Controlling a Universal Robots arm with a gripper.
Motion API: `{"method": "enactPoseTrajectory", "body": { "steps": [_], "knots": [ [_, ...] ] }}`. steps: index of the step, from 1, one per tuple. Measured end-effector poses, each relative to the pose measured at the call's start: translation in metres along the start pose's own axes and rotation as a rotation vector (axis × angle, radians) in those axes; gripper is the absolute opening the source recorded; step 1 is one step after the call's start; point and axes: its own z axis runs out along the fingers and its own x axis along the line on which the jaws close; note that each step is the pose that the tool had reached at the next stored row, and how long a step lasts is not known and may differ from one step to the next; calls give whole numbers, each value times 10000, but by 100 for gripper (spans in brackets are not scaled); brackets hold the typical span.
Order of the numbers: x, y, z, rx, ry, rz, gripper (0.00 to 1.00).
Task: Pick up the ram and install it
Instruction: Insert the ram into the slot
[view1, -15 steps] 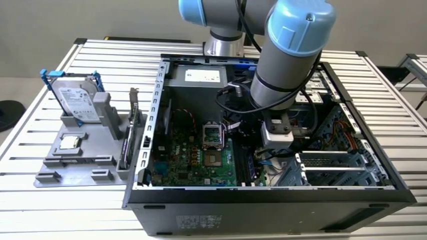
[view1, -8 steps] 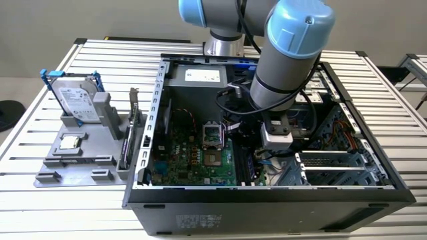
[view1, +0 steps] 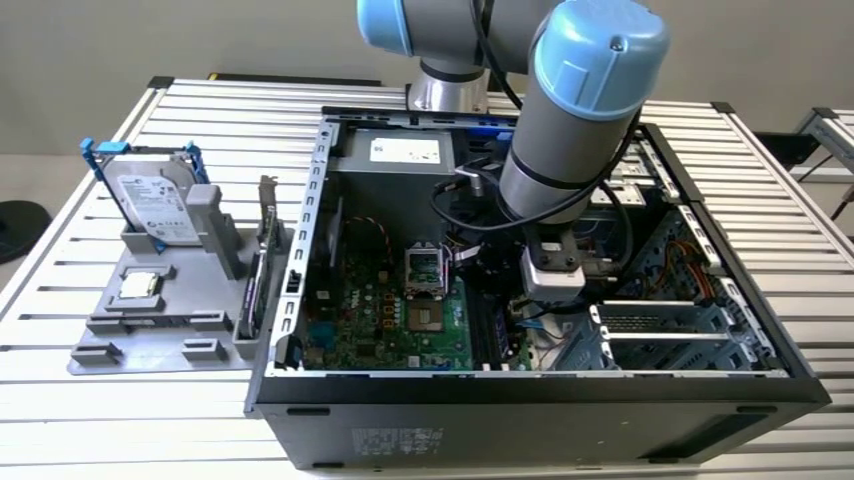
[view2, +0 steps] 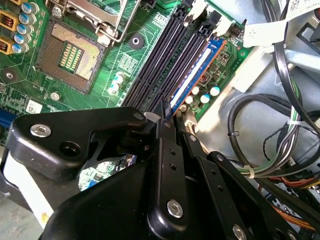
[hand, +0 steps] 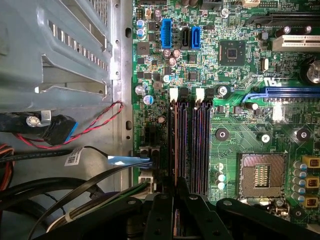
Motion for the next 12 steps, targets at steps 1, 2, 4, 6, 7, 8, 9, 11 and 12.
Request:
{"method": "enactPoseTrajectory", "body": {
  "steps": [1, 2, 4, 6, 7, 8, 9, 11, 12],
  "knots": [
    [0, 0, 0, 0, 0, 0, 0],
    [0, 0, 0, -1, 0, 0, 0],
    [0, -2, 4, 15, 0, 0, 100],
    [0, 0, 2, 4, 1, 0, 100],
    [0, 1, 1, 1, 0, 0, 100],
    [0, 1, 1, 1, 1, 0, 100],
    [0, 1, 1, 0, 0, 0, 100],
    [0, 1, 1, 3, 1, 0, 100],
    [0, 1, 1, 5, 0, 0, 100]
  ]
}}
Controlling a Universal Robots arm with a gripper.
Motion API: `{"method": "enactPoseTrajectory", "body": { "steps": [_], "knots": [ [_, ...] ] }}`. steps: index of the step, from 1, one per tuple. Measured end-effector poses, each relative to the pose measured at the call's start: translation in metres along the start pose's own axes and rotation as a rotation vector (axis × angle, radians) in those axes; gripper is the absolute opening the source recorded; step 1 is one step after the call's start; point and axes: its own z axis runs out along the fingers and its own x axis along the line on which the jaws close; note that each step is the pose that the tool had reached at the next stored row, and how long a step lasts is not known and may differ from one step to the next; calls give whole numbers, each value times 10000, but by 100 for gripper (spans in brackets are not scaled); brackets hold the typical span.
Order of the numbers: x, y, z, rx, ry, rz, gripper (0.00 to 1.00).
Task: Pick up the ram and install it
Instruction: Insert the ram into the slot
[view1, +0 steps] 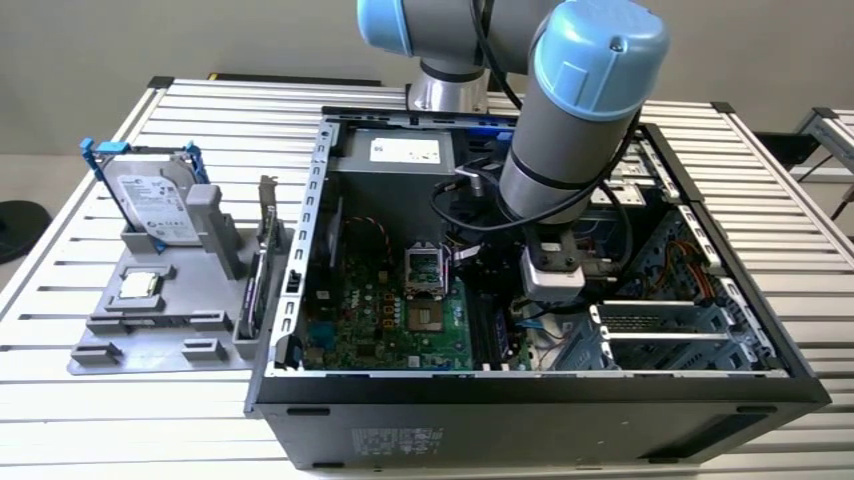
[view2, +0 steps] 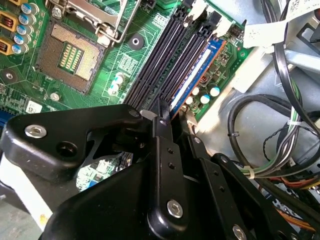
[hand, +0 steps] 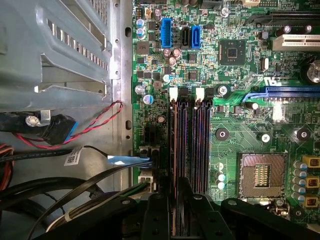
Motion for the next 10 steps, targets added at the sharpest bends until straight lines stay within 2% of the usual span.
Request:
{"method": "enactPoseTrajectory", "body": {
  "steps": [4, 10],
  "knots": [
    [0, 0, -34, 17, 0, -1, 100],
    [-3, 3, -178, 17, -1, -1, 100]
  ]
}}
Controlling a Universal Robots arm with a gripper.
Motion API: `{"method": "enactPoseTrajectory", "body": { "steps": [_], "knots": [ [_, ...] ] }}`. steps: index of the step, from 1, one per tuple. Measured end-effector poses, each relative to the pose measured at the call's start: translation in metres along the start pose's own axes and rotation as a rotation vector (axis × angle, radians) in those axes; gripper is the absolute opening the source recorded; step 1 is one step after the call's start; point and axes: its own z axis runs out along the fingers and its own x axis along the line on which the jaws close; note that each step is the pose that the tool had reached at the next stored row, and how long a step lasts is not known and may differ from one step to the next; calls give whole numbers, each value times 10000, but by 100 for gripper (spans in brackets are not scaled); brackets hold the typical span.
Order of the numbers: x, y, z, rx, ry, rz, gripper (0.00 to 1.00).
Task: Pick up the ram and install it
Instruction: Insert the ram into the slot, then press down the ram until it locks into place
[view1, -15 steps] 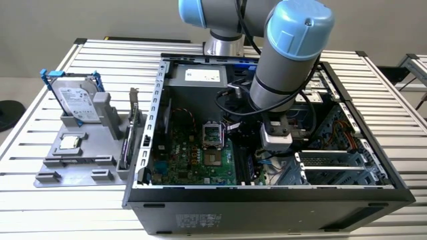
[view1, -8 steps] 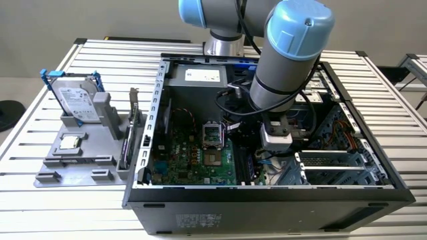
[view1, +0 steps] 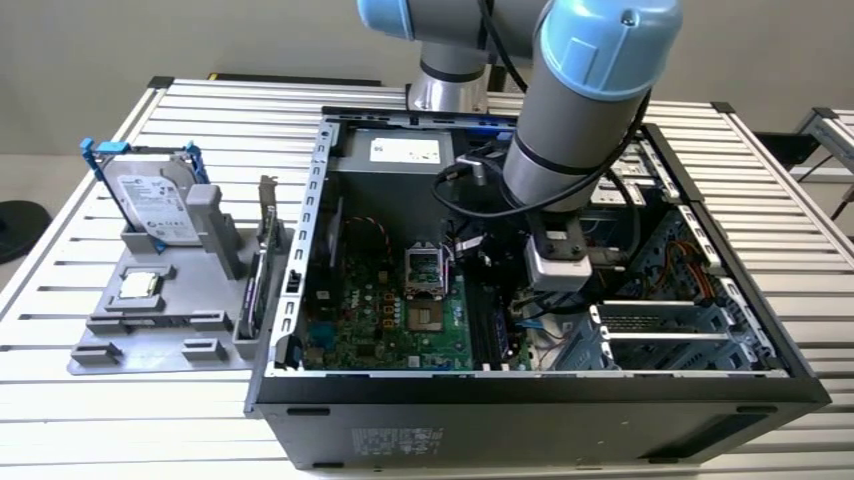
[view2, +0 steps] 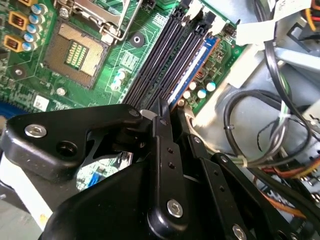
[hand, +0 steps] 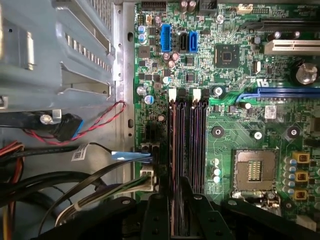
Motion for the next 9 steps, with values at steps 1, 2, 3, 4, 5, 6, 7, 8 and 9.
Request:
{"method": "enactPoseTrajectory", "body": {
  "steps": [1, 2, 3, 4, 5, 6, 7, 8, 9],
  "knots": [
    [0, 1, -24, 0, 0, -1, 100],
    [-1, 3, -45, 1, 0, -1, 100],
    [-1, 4, -67, 3, 0, 0, 100],
    [-1, 5, -88, 3, -1, 0, 100],
    [-2, 5, -103, 10, 0, 0, 100],
    [-2, 5, -114, 21, -1, 0, 100],
    [-2, 5, -115, 33, -1, -1, 100],
    [-2, 5, -115, 33, -1, -2, 0],
    [-2, 5, -115, 33, -1, -2, 0]
  ]
}}
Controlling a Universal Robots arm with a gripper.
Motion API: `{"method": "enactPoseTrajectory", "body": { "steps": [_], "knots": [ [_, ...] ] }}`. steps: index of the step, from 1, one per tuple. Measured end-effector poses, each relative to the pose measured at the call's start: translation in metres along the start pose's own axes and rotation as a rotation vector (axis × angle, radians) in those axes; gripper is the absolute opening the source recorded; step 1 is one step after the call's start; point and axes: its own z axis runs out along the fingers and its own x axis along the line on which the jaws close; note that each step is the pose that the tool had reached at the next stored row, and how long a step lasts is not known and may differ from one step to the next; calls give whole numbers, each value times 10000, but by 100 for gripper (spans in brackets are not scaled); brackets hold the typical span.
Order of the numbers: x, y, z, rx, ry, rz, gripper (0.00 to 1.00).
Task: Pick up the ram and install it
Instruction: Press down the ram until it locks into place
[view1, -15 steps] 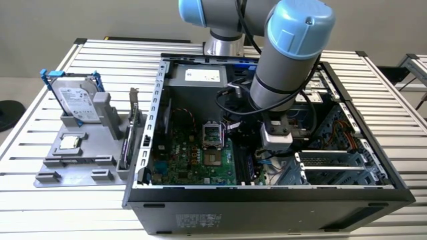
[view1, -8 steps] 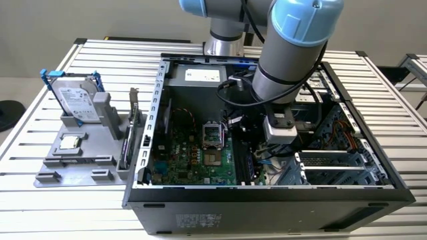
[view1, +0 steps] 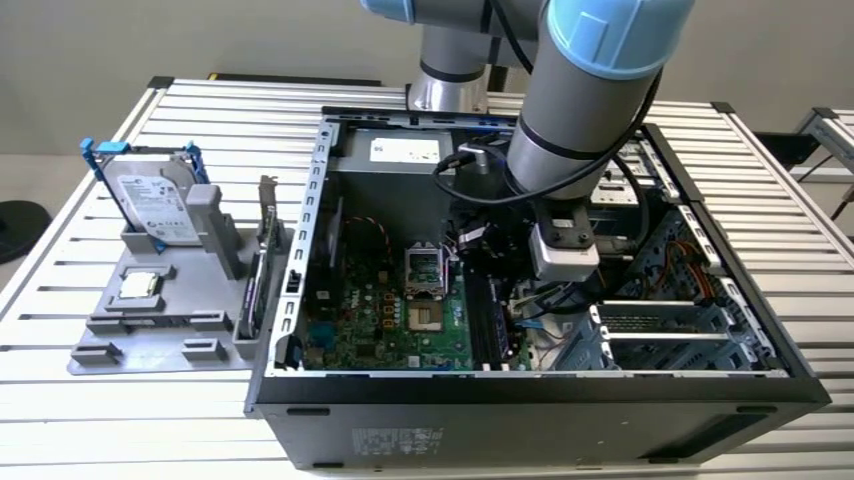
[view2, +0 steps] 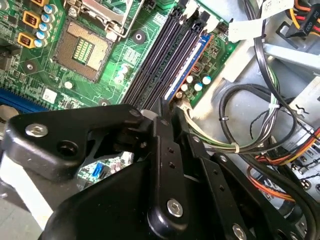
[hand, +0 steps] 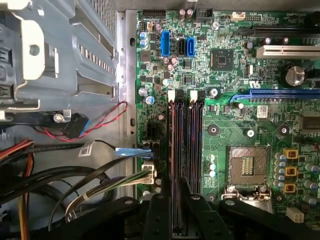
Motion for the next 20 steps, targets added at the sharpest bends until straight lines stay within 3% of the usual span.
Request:
{"method": "enactPoseTrajectory", "body": {
  "steps": [10, 15, 20],
  "knots": [
    [0, 0, -1, -2, 0, -11, 0],
    [0, 1, -1, -9, -6, -397, 0],
    [0, 0, -1, -9, -6, -404, 0]
  ]
}}
